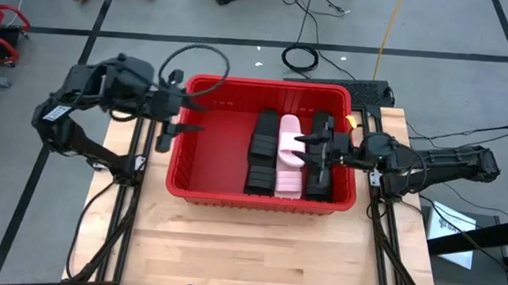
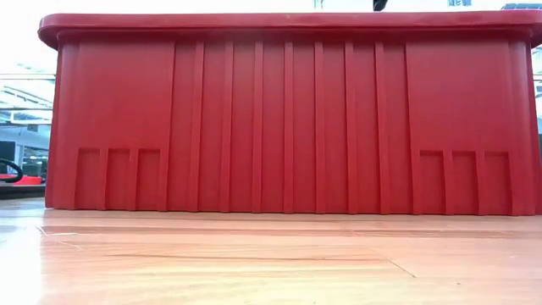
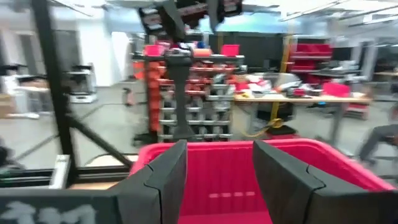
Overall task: Pick and place slides into bin
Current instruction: Return to Home Position
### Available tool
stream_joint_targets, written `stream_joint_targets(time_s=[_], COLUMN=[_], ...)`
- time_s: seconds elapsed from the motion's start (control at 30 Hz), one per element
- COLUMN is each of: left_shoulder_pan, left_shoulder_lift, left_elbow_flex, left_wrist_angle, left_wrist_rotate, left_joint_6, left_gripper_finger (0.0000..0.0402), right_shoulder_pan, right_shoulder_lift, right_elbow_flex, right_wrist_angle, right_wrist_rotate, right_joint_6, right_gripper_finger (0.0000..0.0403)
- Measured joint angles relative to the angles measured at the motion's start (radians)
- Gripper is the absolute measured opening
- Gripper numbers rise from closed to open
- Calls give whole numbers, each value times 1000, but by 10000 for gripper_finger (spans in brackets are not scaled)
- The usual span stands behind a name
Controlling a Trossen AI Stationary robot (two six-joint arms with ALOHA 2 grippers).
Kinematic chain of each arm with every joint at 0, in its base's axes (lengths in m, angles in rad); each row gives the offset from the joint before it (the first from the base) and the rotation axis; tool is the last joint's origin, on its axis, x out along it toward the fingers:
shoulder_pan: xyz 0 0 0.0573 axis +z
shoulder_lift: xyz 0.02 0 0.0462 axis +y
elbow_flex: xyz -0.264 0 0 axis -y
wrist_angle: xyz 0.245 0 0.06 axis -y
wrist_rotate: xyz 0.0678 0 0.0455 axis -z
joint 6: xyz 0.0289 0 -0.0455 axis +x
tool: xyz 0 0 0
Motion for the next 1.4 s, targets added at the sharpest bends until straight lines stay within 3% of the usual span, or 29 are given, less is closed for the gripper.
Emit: stream_joint_targets(time_s=[0.2, 0.4, 0.53, 0.77, 1.17, 1.4], left_shoulder_pan=[-6, -7, -19, -61, -131, -142], left_shoulder_lift=[-216, -415, -501, -648, -824, -969], left_elbow_flex=[-287, -569, -717, -993, -1227, -1288], left_wrist_angle=[147, 343, 363, 606, 778, 808], left_wrist_rotate=[-44, -44, -44, -44, -44, -65], left_joint_6=[-48, -154, -151, -155, -178, -174], left_gripper_finger=[198, 198, 198, 198, 198, 198], right_shoulder_pan=[1, 1, 19, 52, 87, 87], right_shoulder_lift=[-53, -103, -129, -178, -187, -216], right_elbow_flex=[0, 0, 0, 0, 0, -91], right_wrist_angle=[-35, -36, -45, -60, -79, 52], right_wrist_rotate=[-129, -156, -177, -181, -178, -178], right_joint_6=[44, 99, 96, 67, 52, 61], right_gripper_finger=[171, 171, 171, 171, 171, 171])
